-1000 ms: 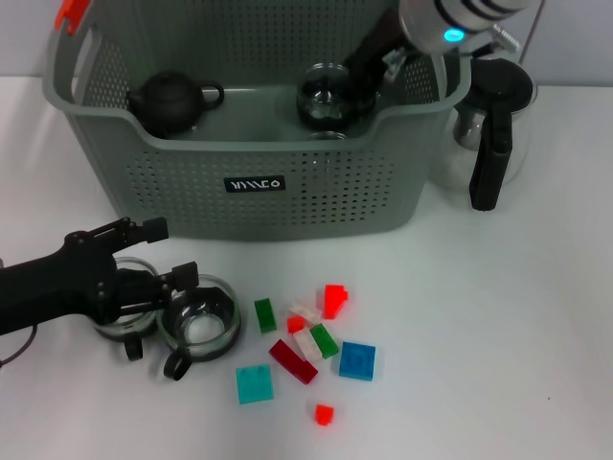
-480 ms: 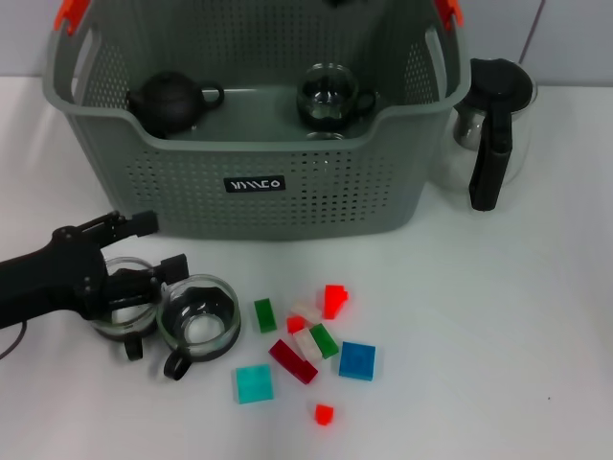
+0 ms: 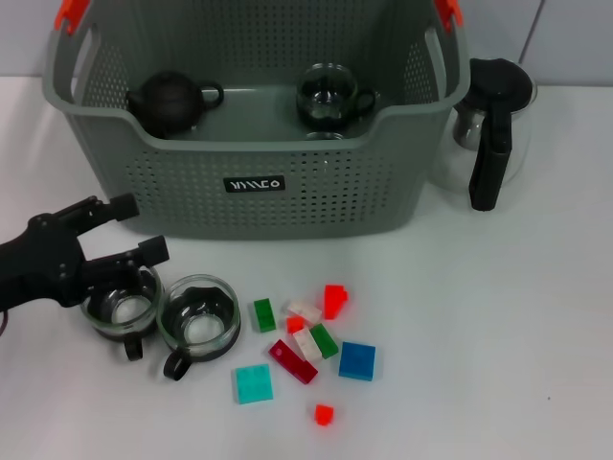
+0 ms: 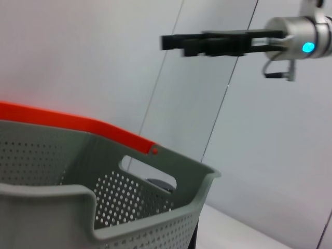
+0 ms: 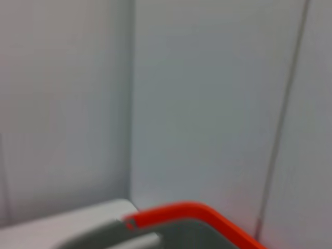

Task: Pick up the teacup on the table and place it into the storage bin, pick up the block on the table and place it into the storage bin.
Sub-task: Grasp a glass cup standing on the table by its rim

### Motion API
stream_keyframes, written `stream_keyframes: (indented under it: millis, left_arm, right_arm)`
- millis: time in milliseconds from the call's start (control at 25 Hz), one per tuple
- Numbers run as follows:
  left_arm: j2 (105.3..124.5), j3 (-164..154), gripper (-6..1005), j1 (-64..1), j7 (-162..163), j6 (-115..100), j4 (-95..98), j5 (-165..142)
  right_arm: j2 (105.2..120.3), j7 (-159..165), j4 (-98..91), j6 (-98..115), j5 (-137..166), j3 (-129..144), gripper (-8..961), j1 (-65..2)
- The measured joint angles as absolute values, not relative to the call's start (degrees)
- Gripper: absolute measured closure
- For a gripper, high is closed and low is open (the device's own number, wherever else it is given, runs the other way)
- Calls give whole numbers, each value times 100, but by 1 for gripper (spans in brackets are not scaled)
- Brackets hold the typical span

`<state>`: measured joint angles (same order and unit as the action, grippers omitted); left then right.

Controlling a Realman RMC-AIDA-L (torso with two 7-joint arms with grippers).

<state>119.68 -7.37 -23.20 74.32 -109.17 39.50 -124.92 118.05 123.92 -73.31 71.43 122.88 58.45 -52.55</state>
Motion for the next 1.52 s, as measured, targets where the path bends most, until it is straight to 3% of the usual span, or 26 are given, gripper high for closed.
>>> stream_keyframes:
  millis: [80, 680, 960, 1520]
  left_arm:
    - [11955, -615, 91, -2320, 7462, -11019, 3957, -12485]
    - [11961, -465, 93, -2218, 7471, -11212, 4039, -12192]
    - [11915, -464, 96, -2176, 7999, -11200, 4357, -12257]
    - [11822, -534, 95, -2159, 9375, -10529, 4939, -12877]
  right_arm:
    - [11818, 12342, -7663, 7408, 11856, 5843, 26, -4982]
    - [11925, 10792, -7650, 9931, 10555, 5761, 41, -3506]
    - [11893, 10206, -6721, 10960, 11115, 5822, 44, -3510]
    - [11920, 10199, -6290, 10917, 11610, 5821, 45, -3833]
